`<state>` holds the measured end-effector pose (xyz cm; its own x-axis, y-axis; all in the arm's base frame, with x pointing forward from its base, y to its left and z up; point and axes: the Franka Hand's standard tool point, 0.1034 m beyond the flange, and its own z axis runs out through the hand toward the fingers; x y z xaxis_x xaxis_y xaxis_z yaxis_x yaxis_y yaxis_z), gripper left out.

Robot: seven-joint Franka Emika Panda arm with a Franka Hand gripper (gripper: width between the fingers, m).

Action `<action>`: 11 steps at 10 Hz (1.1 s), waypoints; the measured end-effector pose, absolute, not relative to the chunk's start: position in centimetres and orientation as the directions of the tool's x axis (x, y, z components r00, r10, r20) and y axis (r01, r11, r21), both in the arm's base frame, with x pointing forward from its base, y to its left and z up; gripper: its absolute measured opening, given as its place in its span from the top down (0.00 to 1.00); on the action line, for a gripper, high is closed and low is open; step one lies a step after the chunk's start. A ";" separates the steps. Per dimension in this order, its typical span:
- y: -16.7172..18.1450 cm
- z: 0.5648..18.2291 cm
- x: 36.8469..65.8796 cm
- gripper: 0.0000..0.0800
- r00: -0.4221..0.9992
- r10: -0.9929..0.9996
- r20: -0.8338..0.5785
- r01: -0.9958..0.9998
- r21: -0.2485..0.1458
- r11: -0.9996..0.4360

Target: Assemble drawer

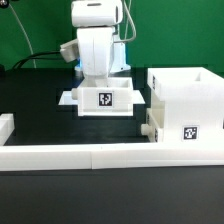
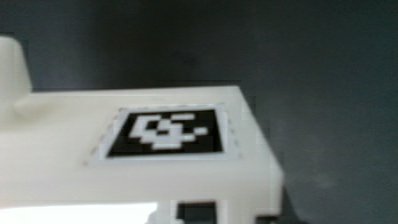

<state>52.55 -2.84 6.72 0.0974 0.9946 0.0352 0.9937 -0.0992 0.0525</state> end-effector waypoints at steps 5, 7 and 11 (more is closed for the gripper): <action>-2.1 6.2 52.5 0.95 0.089 0.995 0.042 0.995 0.047 -0.091; -2.2 6.2 52.5 0.95 0.091 0.995 0.042 0.995 0.046 -0.092; -0.9 5.7 52.5 0.95 0.043 0.998 0.041 0.998 0.041 -0.045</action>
Offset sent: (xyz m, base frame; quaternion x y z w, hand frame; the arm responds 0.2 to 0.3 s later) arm 0.0095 0.0189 0.0010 -0.0179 0.0179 -0.0481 0.9985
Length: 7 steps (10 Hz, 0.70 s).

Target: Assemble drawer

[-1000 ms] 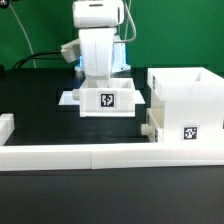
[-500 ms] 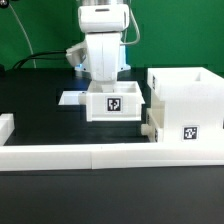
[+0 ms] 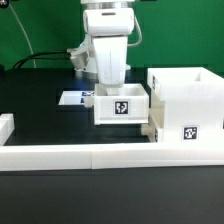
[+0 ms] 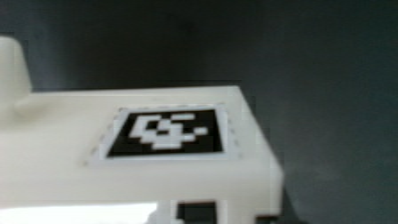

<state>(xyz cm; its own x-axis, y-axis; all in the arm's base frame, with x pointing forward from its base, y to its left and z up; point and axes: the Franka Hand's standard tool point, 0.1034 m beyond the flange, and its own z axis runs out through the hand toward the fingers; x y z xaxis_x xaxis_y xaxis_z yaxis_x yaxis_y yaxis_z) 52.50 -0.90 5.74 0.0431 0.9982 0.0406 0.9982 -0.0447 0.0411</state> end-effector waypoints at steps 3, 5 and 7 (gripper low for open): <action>-0.2 5.6 52.9 0.95 0.032 0.998 0.046 0.999 0.042 -0.034; -0.1 5.5 53.1 0.95 0.034 0.998 0.045 0.999 0.033 -0.036; -0.2 5.5 53.0 0.95 0.036 0.998 0.045 0.999 0.031 -0.038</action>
Offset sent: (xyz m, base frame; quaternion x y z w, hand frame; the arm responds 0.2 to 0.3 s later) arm 0.0168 0.0077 -0.0011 0.0141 -0.0196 -0.0436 0.9988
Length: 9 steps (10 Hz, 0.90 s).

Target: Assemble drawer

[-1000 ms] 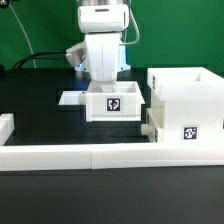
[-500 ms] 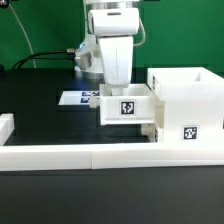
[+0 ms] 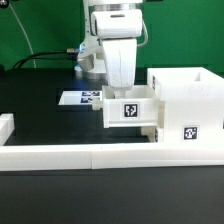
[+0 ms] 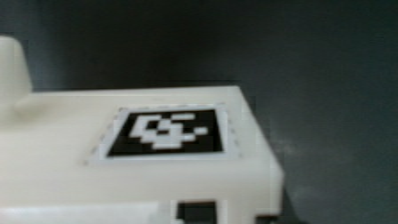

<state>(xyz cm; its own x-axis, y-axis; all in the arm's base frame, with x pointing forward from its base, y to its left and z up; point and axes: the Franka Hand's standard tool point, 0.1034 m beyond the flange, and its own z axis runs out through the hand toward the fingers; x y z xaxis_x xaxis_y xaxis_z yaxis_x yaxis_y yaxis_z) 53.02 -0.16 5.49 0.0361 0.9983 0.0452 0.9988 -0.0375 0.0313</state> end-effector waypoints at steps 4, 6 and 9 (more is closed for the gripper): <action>0.5 5.6 53.4 0.95 0.014 0.999 0.038 0.999 0.028 -0.015; 0.7 5.7 53.6 0.95 0.032 0.999 0.036 0.999 0.029 -0.033; 0.8 5.6 53.6 0.95 0.052 0.998 0.037 0.998 0.027 -0.053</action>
Offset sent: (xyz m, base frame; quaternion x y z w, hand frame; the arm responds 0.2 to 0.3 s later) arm 0.0152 0.0145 0.0033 -0.0006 -0.0204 -0.0431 0.9989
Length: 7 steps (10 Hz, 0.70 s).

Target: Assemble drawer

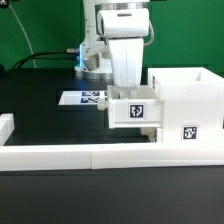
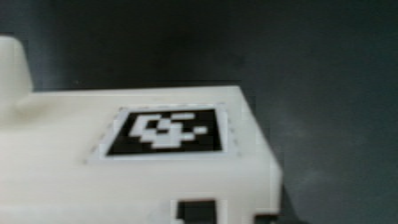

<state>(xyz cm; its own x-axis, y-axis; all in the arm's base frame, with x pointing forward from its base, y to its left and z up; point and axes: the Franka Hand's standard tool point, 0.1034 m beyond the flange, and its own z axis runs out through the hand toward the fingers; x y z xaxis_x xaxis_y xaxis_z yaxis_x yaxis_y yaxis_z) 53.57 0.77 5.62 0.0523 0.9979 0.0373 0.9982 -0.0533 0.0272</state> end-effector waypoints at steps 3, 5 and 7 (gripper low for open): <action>0.6 5.6 53.6 0.95 0.060 0.997 0.038 0.998 0.026 -0.061; 0.6 5.5 53.5 0.95 0.056 0.998 0.038 0.998 0.026 -0.057; 0.7 5.5 53.4 0.95 0.023 0.999 0.024 0.999 0.033 -0.024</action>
Offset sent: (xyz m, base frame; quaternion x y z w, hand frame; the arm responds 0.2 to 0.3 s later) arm 0.0000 0.0000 0.0000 0.0000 0.0000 0.0000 1.0000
